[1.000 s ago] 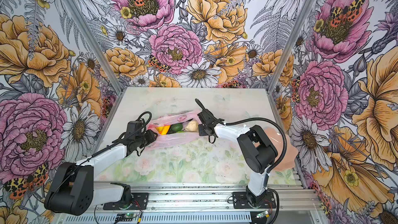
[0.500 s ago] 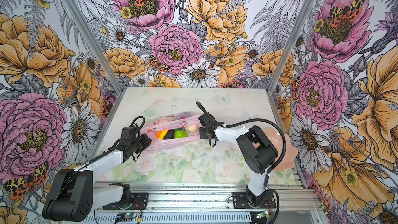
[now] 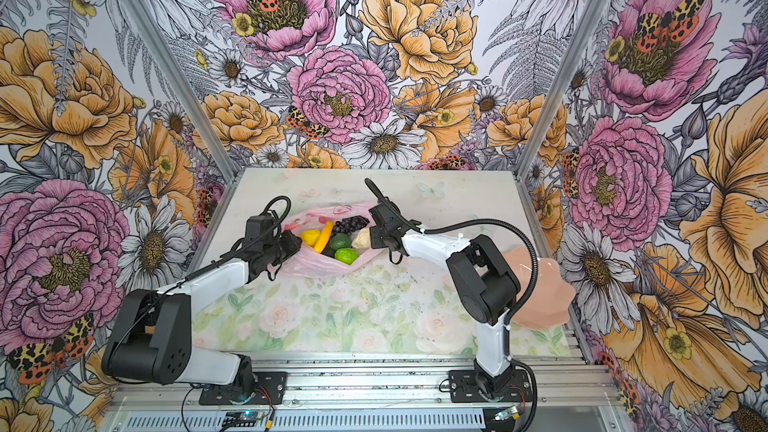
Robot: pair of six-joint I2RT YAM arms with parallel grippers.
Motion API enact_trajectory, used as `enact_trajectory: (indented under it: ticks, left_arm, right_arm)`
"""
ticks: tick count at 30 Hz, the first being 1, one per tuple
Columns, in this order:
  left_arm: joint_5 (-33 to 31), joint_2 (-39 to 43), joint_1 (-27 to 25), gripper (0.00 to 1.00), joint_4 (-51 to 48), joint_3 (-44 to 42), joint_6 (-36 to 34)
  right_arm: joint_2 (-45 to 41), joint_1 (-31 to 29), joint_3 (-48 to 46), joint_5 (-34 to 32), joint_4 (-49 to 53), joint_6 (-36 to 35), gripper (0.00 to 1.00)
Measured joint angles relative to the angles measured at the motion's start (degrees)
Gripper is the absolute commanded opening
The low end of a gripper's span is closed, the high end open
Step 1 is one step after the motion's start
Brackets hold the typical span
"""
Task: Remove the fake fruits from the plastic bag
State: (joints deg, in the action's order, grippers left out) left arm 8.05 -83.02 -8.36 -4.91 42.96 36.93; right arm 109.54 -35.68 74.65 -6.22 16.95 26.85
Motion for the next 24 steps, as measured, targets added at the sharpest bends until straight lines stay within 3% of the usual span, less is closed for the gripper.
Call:
enact_trajectory:
  ticks: [5,9,19,24]
  left_arm:
    - [-0.1,-2.7,0.0,0.19,-0.6,2.2,-0.9]
    - [-0.1,-3.1,-0.3,0.19,-1.4,2.2,-1.4]
    - [-0.8,-3.1,-1.3,0.19,-2.8,2.1,-3.2]
    - [-1.2,-3.0,-1.3,0.19,-3.0,0.7,-4.1]
  right_arm:
    - [-0.4,-0.4,0.2,-2.1,0.9,-1.0,0.74]
    - [-1.6,-1.0,0.7,-5.5,2.3,-3.2,0.81]
    - [3.9,-1.0,12.9,-9.7,3.1,-9.5,0.87]
    - [12.8,-0.1,22.0,-9.4,3.0,-12.3,0.79]
